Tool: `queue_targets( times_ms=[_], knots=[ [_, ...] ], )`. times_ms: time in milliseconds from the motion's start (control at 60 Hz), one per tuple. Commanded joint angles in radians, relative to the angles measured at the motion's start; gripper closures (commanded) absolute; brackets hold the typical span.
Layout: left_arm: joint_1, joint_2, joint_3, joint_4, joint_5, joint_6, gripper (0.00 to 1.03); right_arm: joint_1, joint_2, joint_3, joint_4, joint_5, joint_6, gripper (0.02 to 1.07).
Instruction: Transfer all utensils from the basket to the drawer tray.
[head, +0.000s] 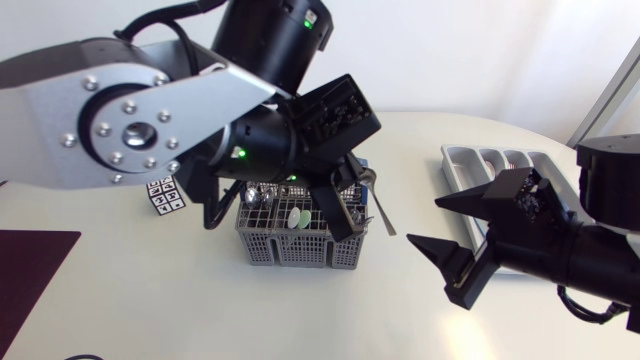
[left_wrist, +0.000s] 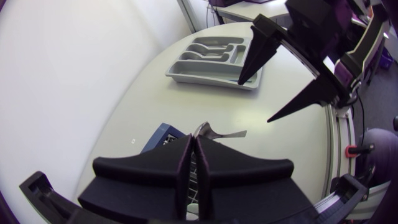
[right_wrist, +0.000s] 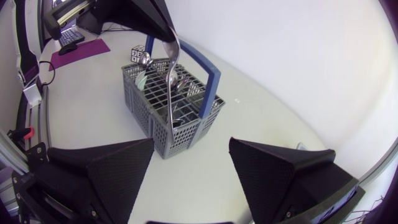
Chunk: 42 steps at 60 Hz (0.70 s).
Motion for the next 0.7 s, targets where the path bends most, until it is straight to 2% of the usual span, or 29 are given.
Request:
queue_targets(
  times_ms=[0, 267, 450, 550, 683],
  knots=[
    [-0.012, 0.042, 0.065, 0.001, -0.005, -0.128, 1.00, 0.060, -0.012, -0.044, 0.050, 0.071, 0.032, 0.20],
    [-0.024, 0.137, 0.135, -0.001, 0.000, -0.294, 1.00, 0.224, 0.039, -0.076, 0.223, 0.334, 0.009, 0.21],
    [-0.038, 0.172, 0.183, -0.045, 0.023, -0.374, 1.00, 0.255, 0.111, -0.087, 0.356, 0.443, -0.049, 0.41],
    [-0.041, 0.175, 0.192, -0.054, 0.026, -0.389, 1.00, 0.256, 0.154, -0.088, 0.402, 0.476, -0.073, 0.49],
    [-0.038, 0.175, 0.192, -0.059, 0.026, -0.398, 1.00, 0.268, 0.168, -0.094, 0.430, 0.495, -0.096, 0.67]
  ],
)
